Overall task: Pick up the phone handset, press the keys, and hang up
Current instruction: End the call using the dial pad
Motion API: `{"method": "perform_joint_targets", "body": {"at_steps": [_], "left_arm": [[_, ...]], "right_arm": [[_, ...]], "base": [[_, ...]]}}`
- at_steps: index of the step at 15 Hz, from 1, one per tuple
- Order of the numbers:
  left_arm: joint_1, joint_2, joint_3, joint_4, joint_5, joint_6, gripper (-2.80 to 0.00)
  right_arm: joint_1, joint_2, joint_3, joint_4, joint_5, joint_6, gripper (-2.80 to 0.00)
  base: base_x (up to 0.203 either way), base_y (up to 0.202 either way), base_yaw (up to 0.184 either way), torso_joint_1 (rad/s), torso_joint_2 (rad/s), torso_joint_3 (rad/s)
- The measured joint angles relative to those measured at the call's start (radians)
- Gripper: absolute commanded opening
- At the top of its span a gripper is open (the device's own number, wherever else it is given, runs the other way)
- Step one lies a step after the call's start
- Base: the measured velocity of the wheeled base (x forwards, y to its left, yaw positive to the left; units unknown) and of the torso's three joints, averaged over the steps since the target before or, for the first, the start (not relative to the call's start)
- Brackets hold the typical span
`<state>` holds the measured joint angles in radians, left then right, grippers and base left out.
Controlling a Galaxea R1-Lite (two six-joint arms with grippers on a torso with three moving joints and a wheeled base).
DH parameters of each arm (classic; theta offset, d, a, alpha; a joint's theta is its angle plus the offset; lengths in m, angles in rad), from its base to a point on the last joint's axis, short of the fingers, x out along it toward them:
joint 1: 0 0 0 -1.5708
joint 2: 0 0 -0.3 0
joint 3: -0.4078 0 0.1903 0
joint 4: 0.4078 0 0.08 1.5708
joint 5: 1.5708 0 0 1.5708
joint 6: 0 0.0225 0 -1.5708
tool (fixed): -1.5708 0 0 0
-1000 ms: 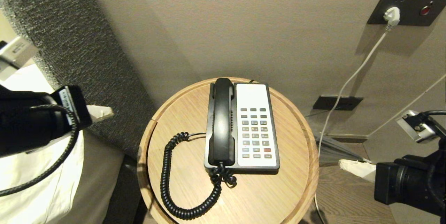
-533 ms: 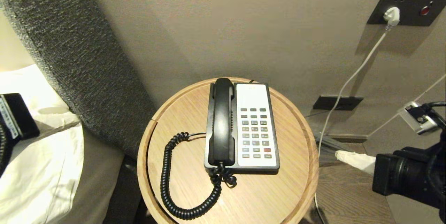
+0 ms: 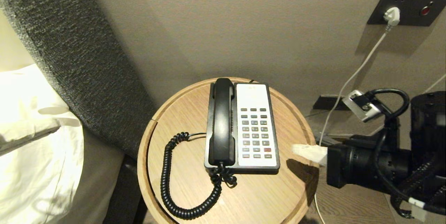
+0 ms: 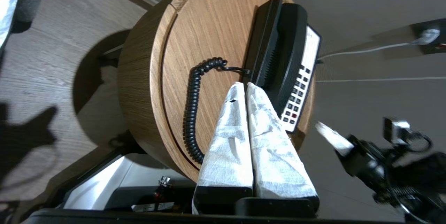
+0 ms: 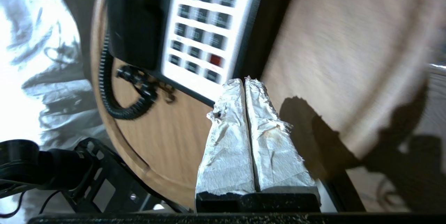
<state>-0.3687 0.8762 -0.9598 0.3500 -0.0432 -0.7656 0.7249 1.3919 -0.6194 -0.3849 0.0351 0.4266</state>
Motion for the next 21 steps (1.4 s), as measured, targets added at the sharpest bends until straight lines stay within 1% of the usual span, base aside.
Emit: {"method": "perform_joint_targets", "body": {"at_steps": [7, 15, 19, 21], "left_arm": [[0.0, -0.036, 0.037, -0.01, -0.001, 0.001, -2.8], [0.0, -0.047, 0.052, -0.01, -0.001, -0.001, -2.8], [0.0, -0.049, 0.057, -0.011, -0.001, -0.014, -2.8], [0.0, -0.052, 0.061, -0.011, -0.011, -0.015, -2.8]], "right_arm": [[0.025, 0.105, -0.061, -0.005, -0.003, -0.001, -2.8], [0.028, 0.143, -0.063, -0.032, 0.002, 0.0, -2.8], [0.037, 0.145, -0.06, -0.031, 0.005, 0.003, -2.8], [0.042, 0.144, -0.059, -0.031, 0.005, 0.005, -2.8]], "base": [[0.0, 0.0, 0.0, 0.0, 0.0, 0.0], [0.0, 0.0, 0.0, 0.0, 0.0, 0.0], [0.0, 0.0, 0.0, 0.0, 0.0, 0.0], [0.0, 0.0, 0.0, 0.0, 0.0, 0.0]]}}
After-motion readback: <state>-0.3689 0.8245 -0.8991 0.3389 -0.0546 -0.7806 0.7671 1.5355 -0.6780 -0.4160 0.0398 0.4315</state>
